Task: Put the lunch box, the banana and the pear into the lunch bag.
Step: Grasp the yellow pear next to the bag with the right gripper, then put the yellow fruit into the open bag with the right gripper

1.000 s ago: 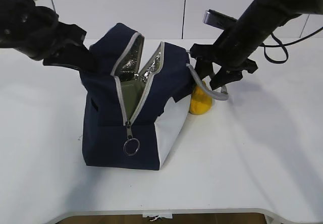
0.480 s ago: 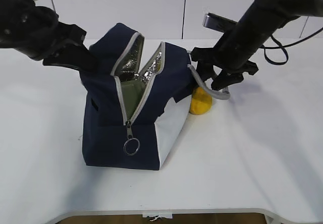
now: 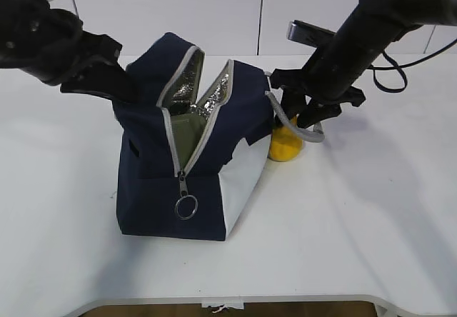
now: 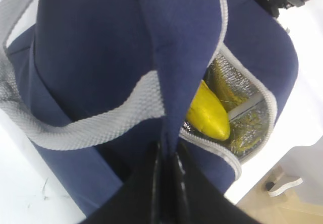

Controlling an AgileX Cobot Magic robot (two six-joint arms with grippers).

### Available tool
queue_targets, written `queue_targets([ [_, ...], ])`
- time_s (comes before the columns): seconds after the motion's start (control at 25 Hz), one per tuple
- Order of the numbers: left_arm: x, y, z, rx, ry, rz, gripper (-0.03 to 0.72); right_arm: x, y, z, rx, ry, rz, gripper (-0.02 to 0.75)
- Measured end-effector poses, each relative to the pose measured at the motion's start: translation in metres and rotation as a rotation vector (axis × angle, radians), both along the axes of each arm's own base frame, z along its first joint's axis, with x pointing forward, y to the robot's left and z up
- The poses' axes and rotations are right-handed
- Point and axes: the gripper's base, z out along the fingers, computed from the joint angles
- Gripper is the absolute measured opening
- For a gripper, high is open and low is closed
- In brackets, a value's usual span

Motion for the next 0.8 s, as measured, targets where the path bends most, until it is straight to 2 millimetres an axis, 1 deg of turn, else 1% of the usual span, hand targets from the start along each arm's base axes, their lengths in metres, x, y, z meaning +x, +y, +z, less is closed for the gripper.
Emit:
queue_targets([
  [0.12,0.0,0.0,0.0,0.0,0.0,0.0,-0.003,0.0,0.0,0.0,0.0,0.0,0.0,0.295],
  [0.24,0.0,0.0,0.0,0.0,0.0,0.0,-0.003,0.0,0.0,0.003,-0.004,0.009,0.012,0.272],
  [0.32,0.0,0.0,0.0,0.0,0.0,0.0,-0.003,0.0,0.0,0.007,-0.004,0.016,0.025,0.267],
  [0.48,0.0,0.0,0.0,0.0,0.0,0.0,-0.003,0.003,0.001,0.023,-0.009,0.005,0.057,0.265],
  [0.8,0.0,0.0,0.0,0.002,-0.001,-0.001,-0.003,0.003,0.0,0.044,-0.043,0.008,0.108,0.264],
])
